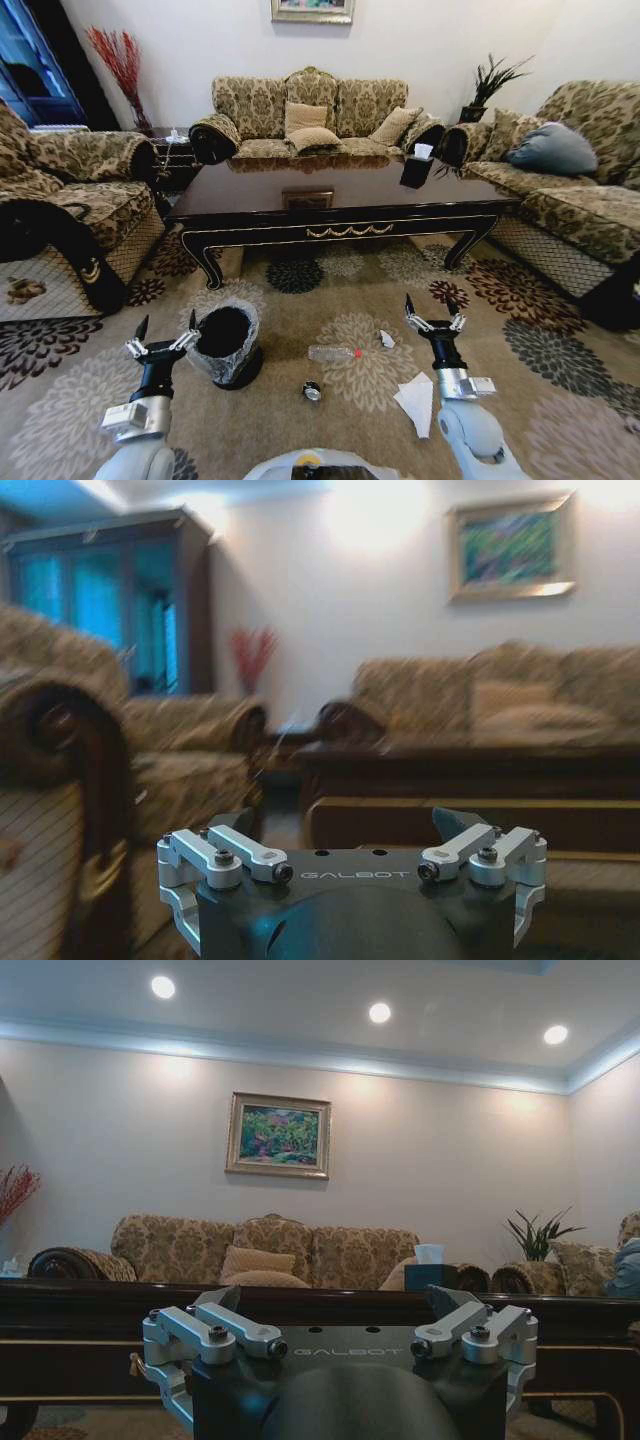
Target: Move to the front of the table and pick up the trash from the floor, then place it into the trash bin.
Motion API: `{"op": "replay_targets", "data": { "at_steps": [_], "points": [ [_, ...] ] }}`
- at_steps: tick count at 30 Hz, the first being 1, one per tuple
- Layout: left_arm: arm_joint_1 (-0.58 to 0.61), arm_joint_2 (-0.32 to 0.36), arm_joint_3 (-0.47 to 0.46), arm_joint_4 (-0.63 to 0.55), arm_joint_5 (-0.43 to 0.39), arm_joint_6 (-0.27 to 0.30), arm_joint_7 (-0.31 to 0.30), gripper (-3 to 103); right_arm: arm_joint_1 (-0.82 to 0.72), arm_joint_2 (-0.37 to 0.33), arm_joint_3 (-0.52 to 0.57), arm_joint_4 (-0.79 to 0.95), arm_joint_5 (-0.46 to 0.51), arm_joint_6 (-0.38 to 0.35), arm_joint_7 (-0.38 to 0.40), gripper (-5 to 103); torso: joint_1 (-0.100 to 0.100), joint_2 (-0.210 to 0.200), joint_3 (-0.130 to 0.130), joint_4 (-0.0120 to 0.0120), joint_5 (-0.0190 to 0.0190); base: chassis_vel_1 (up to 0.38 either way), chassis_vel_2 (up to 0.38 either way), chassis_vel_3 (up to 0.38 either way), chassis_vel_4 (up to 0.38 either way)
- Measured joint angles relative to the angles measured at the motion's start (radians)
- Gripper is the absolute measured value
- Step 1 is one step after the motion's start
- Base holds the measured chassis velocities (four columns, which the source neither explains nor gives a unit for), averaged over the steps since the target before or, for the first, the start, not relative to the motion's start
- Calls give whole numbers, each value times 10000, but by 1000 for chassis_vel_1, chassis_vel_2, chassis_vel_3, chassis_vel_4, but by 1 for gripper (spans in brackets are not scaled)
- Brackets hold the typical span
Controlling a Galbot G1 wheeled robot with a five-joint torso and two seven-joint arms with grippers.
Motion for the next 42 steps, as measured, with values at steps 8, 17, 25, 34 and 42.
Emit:
{"op": "replay_targets", "data": {
  "at_steps": [8,17,25,34,42],
  "points": [
    [-1437,1219,-210,118,-2569,3349,-1785,100,-5,4,-69,-123,-105,19,41,100,1,-1,2,0,0,0,0,0,0],
    [-2461,1703,-478,1063,-4860,6574,-2129,100,-13,15,-72,-298,-187,89,78,100,1,0,2,1,-2,0,0,0,0],
    [-3171,1453,-214,2537,-5516,6683,-2507,100,-76,137,-82,-431,-364,200,81,100,0,-1,2,1,-1,0,0,0,0],
    [-3802,1329,99,3536,-5670,6436,-2523,100,-148,269,-154,-439,-489,216,81,100,1,-1,2,1,1,0,0,0,0],
    [-4241,1111,331,4118,-5735,6382,-2594,100,-224,298,-145,-444,-516,221,86,100,1,-1,2,0,0,0,0,0,0]
  ]
}}
